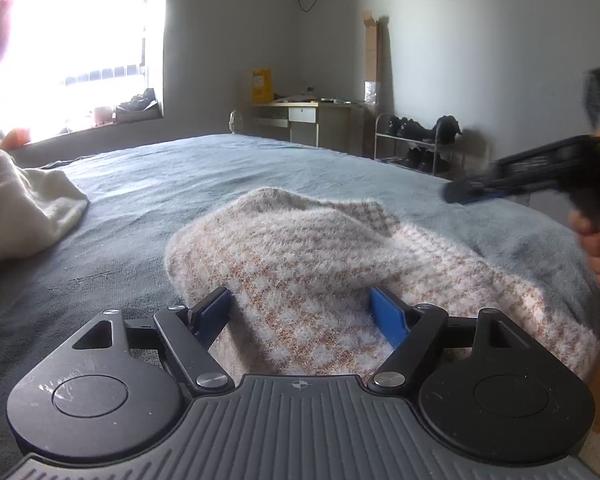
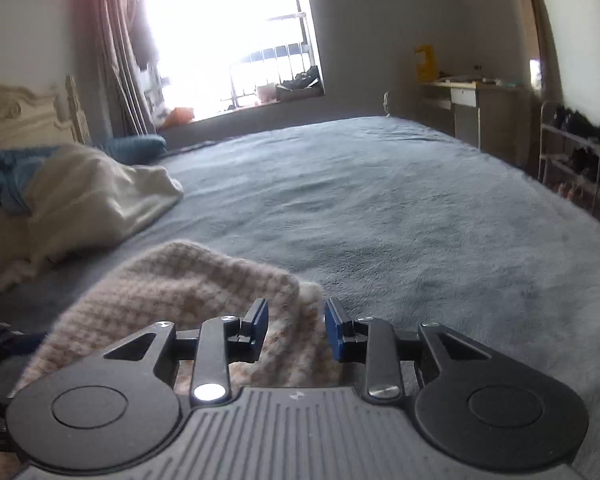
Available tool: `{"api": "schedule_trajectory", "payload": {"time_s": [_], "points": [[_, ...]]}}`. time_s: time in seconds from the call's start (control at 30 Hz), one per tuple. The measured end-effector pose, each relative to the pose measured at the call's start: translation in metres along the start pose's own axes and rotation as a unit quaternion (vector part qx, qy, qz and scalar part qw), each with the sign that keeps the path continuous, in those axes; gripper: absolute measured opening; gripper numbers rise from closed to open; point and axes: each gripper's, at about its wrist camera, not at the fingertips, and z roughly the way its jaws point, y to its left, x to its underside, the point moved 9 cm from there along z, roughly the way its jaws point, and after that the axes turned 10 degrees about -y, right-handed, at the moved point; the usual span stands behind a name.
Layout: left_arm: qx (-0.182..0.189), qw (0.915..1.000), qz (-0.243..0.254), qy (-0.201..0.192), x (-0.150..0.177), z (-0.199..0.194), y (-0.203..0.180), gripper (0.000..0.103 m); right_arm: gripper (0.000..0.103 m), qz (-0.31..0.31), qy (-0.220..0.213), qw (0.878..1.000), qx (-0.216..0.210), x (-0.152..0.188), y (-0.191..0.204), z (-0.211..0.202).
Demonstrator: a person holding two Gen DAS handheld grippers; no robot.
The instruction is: Fold clothes
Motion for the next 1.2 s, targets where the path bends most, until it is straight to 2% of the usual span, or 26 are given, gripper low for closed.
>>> {"api": "schedule_trajectory", "payload": {"time_s": [0.1, 0.13, 0.23, 0.3, 0.33, 0.37, 0.5, 0.57, 0.63, 0.67, 0.73, 0.8, 0.9, 0.97, 1.03, 1.13, 1.2], "points": [[-0.006, 1.0000, 0.003, -0.003, 0.000, 0.000, -0.003, 0.078, 0.042, 0.063, 0.018, 0.997, -0.046, 0.012, -0.003, -0.035], [-0.007, 1.0000, 0.003, -0.004, 0.000, 0.000, -0.004, 0.078, 0.046, 0.074, 0.032, 0.995, -0.057, 0.023, -0.001, -0.038], [-0.011, 0.9999, 0.006, -0.005, 0.000, -0.001, -0.006, 0.079, 0.047, 0.087, 0.070, 0.991, -0.076, 0.056, 0.008, -0.038], [-0.015, 0.9999, 0.005, -0.004, -0.001, -0.001, -0.007, 0.079, 0.045, 0.059, 0.055, 0.994, -0.075, 0.061, 0.014, -0.038], [-0.017, 0.9998, 0.004, -0.002, -0.002, 0.000, -0.007, 0.079, 0.036, 0.044, 0.049, 0.995, -0.070, 0.058, 0.018, -0.041], [-0.019, 0.9998, 0.002, -0.001, -0.002, 0.000, -0.007, 0.079, 0.031, 0.030, 0.042, 0.997, -0.065, 0.056, 0.022, -0.043], [-0.028, 0.9996, 0.004, 0.001, -0.004, 0.003, -0.013, 0.079, 0.026, -0.027, 0.011, 0.999, -0.042, 0.044, 0.032, -0.057], [-0.032, 0.9993, 0.016, -0.002, -0.003, 0.004, -0.017, 0.080, 0.023, -0.046, 0.007, 0.998, -0.031, 0.049, 0.030, -0.059], [-0.038, 0.9988, 0.032, -0.005, -0.001, 0.004, -0.022, 0.081, 0.024, -0.063, 0.011, 0.998, -0.019, 0.060, 0.028, -0.055], [-0.039, 0.9985, 0.038, -0.006, 0.000, 0.004, -0.023, 0.081, 0.028, -0.068, 0.013, 0.998, -0.014, 0.068, 0.028, -0.051], [-0.031, 0.9990, 0.030, -0.007, 0.000, 0.002, -0.018, 0.081, 0.028, -0.065, 0.005, 0.998, -0.003, 0.073, 0.030, -0.053], [-0.018, 0.9997, 0.017, -0.004, 0.000, 0.000, -0.011, 0.081, 0.028, -0.071, -0.013, 0.997, 0.000, 0.059, 0.037, -0.066], [0.005, 1.0000, -0.006, -0.001, -0.004, -0.006, -0.002, 0.081, 0.028, -0.063, -0.064, 0.996, -0.006, 0.032, 0.050, -0.092], [0.011, 0.9998, -0.008, -0.015, -0.008, -0.018, 0.001, 0.079, 0.028, -0.075, -0.090, 0.993, -0.016, 0.024, 0.065, -0.102], [0.013, 0.9993, 0.001, -0.035, -0.010, -0.041, 0.004, 0.079, 0.028, -0.094, -0.089, 0.992, -0.012, 0.030, 0.075, -0.098], [0.029, 0.9973, 0.025, -0.063, -0.001, -0.083, -0.002, 0.080, 0.028, -0.101, -0.011, 0.995, -0.006, 0.072, 0.071, -0.063], [0.043, 0.9949, 0.045, -0.079, 0.010, -0.113, -0.008, 0.081, 0.028, -0.102, -0.032, 0.994, 0.002, 0.087, 0.070, -0.059]]}}
